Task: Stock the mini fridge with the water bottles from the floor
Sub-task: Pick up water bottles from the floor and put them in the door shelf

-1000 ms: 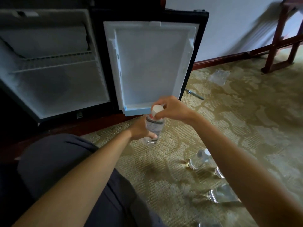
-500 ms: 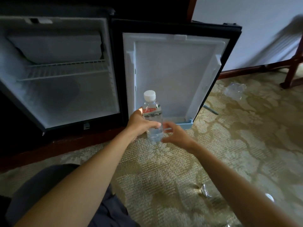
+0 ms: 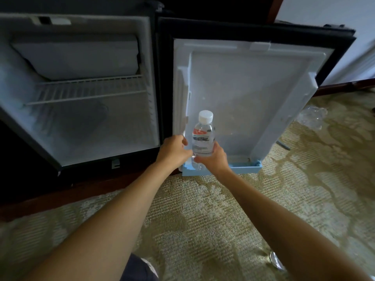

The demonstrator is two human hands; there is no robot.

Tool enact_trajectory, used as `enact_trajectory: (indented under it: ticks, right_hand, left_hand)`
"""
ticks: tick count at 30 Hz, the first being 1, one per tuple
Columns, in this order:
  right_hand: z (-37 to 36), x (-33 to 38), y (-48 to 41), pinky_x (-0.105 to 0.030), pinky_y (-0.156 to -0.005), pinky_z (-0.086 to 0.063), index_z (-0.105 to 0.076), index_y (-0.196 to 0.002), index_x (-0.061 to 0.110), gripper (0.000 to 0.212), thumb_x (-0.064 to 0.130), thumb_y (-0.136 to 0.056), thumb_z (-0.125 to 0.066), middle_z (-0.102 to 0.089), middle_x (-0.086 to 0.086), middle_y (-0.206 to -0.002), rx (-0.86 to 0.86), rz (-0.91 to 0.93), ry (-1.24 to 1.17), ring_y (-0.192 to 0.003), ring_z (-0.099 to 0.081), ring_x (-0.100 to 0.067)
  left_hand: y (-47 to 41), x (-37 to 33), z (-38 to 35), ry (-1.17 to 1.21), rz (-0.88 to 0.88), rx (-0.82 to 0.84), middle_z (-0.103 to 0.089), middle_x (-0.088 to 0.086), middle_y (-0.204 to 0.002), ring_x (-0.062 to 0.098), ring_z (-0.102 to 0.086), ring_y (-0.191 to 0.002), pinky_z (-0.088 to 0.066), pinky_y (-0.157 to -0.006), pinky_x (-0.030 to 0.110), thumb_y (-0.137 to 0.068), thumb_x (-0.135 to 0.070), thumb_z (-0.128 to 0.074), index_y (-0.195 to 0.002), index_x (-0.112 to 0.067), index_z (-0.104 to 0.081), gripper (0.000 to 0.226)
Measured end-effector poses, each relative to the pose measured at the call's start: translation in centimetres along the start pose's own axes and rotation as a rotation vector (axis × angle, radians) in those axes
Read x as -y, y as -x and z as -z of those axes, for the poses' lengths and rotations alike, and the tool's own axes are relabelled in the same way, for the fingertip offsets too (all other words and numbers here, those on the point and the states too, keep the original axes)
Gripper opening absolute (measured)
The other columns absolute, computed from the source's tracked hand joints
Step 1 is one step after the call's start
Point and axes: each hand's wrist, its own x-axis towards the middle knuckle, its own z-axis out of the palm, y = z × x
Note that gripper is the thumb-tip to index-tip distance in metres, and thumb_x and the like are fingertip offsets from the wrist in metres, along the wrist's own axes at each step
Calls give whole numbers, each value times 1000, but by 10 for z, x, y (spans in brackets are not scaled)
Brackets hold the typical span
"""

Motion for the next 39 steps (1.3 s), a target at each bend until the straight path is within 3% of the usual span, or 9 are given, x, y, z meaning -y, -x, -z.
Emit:
enact_trajectory:
  ticks: [3,8,14,17,19,24,29,35,39]
  right_hand:
    - [-11,-3,-14,-30,-93,-49,-53,-113,12,55,6,-64,-78,-63,-5,-111,-48,-20,43,-99,-60,-18]
    - [-31,-6,-31,-28,-93,-47,-51,-116,9,62,5,-61,-78,-57,-8,-118,-86,-69,115,-107,-57,-23]
    - [-52,-19,-37,-25,-83,-49,-51,-117,8,60,5,-63,-75,-60,-9,-113,-73,-125,111,-102,-59,-23]
    - [-49,-19,-32,-25,-77,-49,-54,-98,11,37,-3,-69,-70,-59,-2,-97,-70,-99,46,-88,-56,-16]
    - [-44,-18,-29,-23,-74,-45,-45,-81,25,39,-6,-72,-67,-55,0,-90,-24,-87,7,-83,-52,-13]
    - [-39,-22,-36,-24,-88,-43,-35,-126,5,65,2,-72,-70,-55,-12,-118,75,-164,85,-111,-54,-24]
    - [-30,-24,-22,-32,-102,-43,-31,-132,3,73,10,-72,-73,-48,-13,-126,29,-173,101,-120,-49,-27]
    - [22,-28,41,-32,-100,-37,-30,-136,6,58,14,-86,-59,-42,-13,-137,-54,-118,15,-125,-43,-25]
    - [73,-48,103,-29,-88,-39,-46,-124,3,43,12,-84,-61,-54,-11,-119,-189,-105,41,-118,-51,-26]
  left_hand:
    - [-4,15,2,-64,2,-27,-61,10,-110,24,-59,-95,-48,-77,34,-86,-10,-54,-102,-6,-57,17]
    - [-12,17,5,-5,-53,80,-51,8,-131,23,-50,-120,-44,-93,32,-89,-4,-47,-120,-8,-52,32]
    - [-17,19,5,36,-41,50,-55,7,-125,21,-51,-115,-40,-81,24,-87,0,-46,-110,-6,-58,26]
    - [-18,20,4,46,-49,39,-55,7,-122,21,-52,-111,-39,-79,23,-87,0,-46,-110,-6,-57,26]
    - [-16,21,3,56,-48,40,-55,7,-122,22,-53,-112,-40,-81,24,-87,1,-47,-111,-6,-56,27]
    - [-10,17,4,64,-52,50,-55,9,-125,23,-55,-110,-40,-77,24,-87,1,-45,-116,-8,-54,31]
    - [7,10,5,8,-18,105,-51,12,-131,25,-52,-115,-42,-85,29,-92,-5,-43,-129,-8,-43,37]
    - [45,-13,-13,0,-3,179,-49,12,-134,27,-51,-118,-42,-93,31,-90,-13,-46,-134,-11,-40,44]
    - [84,-37,-40,12,-66,247,-57,13,-123,27,-56,-103,-43,-84,28,-89,-12,-48,-122,-10,-52,33]
